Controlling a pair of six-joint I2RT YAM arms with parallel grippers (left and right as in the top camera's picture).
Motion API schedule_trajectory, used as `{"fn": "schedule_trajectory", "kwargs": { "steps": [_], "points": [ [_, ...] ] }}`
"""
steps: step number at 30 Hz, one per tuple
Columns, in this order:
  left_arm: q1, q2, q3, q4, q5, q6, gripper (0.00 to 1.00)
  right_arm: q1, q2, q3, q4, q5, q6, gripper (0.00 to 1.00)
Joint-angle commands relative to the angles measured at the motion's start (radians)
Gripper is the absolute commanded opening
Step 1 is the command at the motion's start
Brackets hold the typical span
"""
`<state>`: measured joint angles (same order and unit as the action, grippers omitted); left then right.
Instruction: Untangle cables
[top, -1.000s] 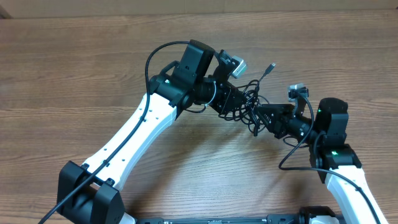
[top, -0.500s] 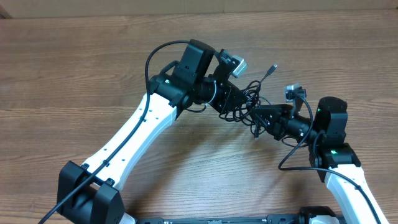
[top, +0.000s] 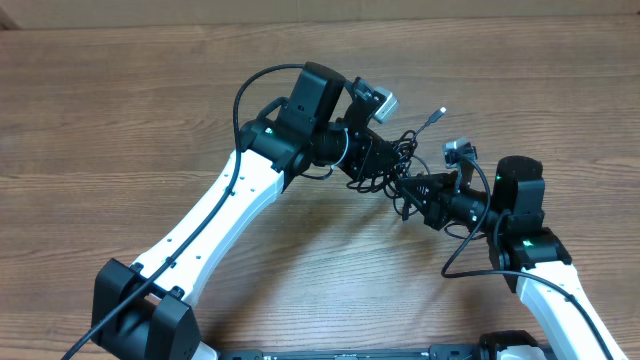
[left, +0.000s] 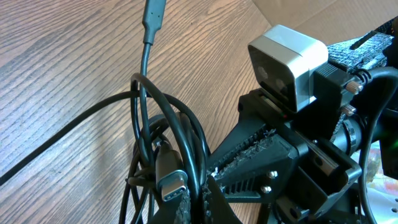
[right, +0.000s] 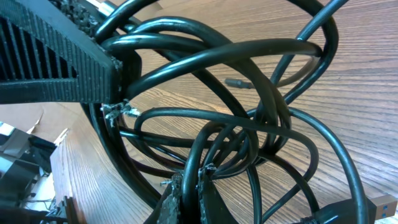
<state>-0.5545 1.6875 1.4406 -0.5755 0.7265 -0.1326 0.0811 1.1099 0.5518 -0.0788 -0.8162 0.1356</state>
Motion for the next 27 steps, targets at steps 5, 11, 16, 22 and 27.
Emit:
{"fn": "schedule_trajectory", "kwargs": {
  "steps": [5, 11, 16, 22, 27],
  "points": [
    [-0.003, -0.001, 0.001, 0.001, 0.040, -0.013, 0.04, 0.008, 0.002, 0.017, 0.019, 0.014, 0.003, 0.04],
    [-0.003, -0.001, 0.001, -0.050, -0.022, -0.010, 0.04, 0.008, 0.001, 0.017, 0.080, 0.011, 0.099, 0.04],
    [-0.003, -0.001, 0.001, -0.101, -0.031, 0.026, 0.04, 0.008, -0.003, 0.017, 0.154, 0.011, 0.172, 0.04],
    [-0.003, -0.001, 0.001, -0.109, -0.031, 0.035, 0.04, 0.006, -0.032, 0.017, 0.219, 0.010, 0.237, 0.04],
    [-0.003, -0.001, 0.001, -0.111, -0.032, 0.043, 0.04, -0.028, -0.074, 0.018, 0.251, -0.018, 0.293, 0.04]
  ]
}}
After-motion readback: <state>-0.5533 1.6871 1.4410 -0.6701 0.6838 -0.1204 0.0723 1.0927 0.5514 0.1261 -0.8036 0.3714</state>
